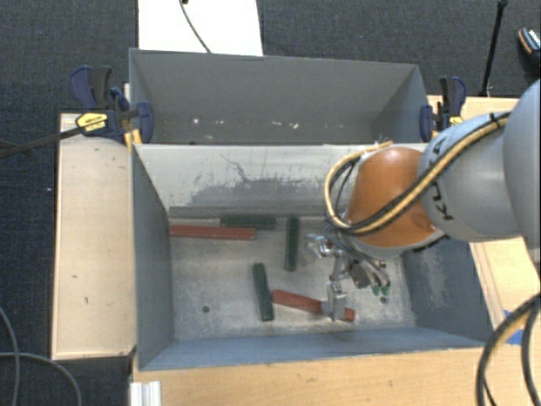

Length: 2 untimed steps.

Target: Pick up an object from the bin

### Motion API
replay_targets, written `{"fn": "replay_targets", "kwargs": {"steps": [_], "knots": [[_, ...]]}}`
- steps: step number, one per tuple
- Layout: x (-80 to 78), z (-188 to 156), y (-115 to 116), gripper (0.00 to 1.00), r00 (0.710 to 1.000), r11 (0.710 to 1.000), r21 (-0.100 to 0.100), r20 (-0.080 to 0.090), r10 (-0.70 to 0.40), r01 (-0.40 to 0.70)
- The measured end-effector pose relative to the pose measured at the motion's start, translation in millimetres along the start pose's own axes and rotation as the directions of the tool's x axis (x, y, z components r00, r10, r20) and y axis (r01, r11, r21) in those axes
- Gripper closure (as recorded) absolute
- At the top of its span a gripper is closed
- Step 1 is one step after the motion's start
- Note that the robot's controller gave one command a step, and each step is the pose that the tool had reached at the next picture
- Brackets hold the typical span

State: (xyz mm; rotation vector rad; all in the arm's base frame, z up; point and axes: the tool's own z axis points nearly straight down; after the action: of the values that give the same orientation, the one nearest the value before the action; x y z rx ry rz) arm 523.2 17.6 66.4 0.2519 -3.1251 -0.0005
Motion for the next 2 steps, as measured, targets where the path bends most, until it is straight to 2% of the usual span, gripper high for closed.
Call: {"fn": "replay_targets", "kwargs": {"steps": [1,2], "knots": [[11.7,-4.3,99.7,0.00,0.999,0.999,-0.005,0.004,0.050,-0.050],[11.4,-4.2,93.5,1.00,0.998,0.998,0.000,0.004,0.057,-0.057]]}}
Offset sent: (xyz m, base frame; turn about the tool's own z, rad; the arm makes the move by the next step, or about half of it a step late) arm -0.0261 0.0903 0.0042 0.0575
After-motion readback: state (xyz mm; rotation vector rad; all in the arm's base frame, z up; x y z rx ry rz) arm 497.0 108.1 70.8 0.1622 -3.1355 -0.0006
